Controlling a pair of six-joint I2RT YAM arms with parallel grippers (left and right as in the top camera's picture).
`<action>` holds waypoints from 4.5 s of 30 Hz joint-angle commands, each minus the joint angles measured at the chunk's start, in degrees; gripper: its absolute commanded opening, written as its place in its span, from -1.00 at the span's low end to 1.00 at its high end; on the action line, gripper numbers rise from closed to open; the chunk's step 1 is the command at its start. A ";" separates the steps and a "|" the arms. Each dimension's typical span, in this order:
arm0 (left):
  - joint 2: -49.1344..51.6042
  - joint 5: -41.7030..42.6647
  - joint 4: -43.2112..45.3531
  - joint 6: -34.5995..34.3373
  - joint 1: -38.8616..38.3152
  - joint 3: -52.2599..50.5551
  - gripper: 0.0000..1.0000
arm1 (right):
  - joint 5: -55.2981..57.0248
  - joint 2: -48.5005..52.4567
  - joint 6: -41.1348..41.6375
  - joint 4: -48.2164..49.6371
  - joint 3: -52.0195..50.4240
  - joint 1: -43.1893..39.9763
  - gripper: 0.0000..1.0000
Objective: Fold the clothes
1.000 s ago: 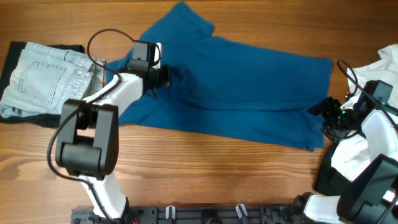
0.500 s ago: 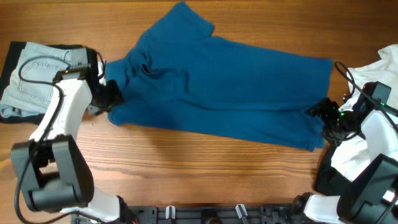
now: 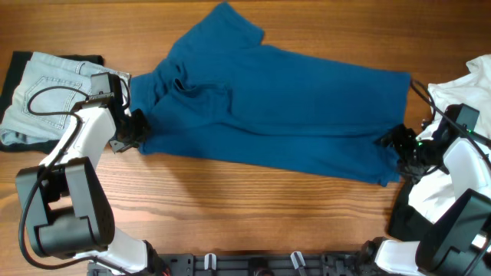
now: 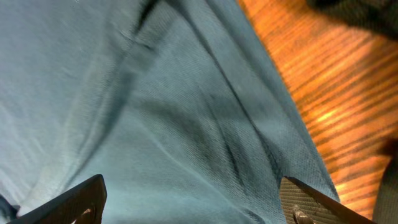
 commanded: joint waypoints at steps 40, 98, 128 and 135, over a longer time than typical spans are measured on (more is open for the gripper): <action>-4.33 6.95 -6.12 4.26 1.16 1.81 -0.36 | -11.85 -5.03 -7.65 3.41 -0.39 -1.92 0.38; 5.22 1.60 36.04 18.60 -21.86 3.41 -0.92 | -2.36 -2.29 -1.95 8.02 -0.50 9.27 0.55; -7.30 -5.60 5.68 5.35 -14.88 3.41 0.00 | 14.88 1.57 6.21 4.35 -0.68 7.89 0.67; -6.60 -3.19 -2.80 5.27 -9.94 3.28 0.00 | 8.02 1.70 1.57 12.61 -0.68 2.95 0.62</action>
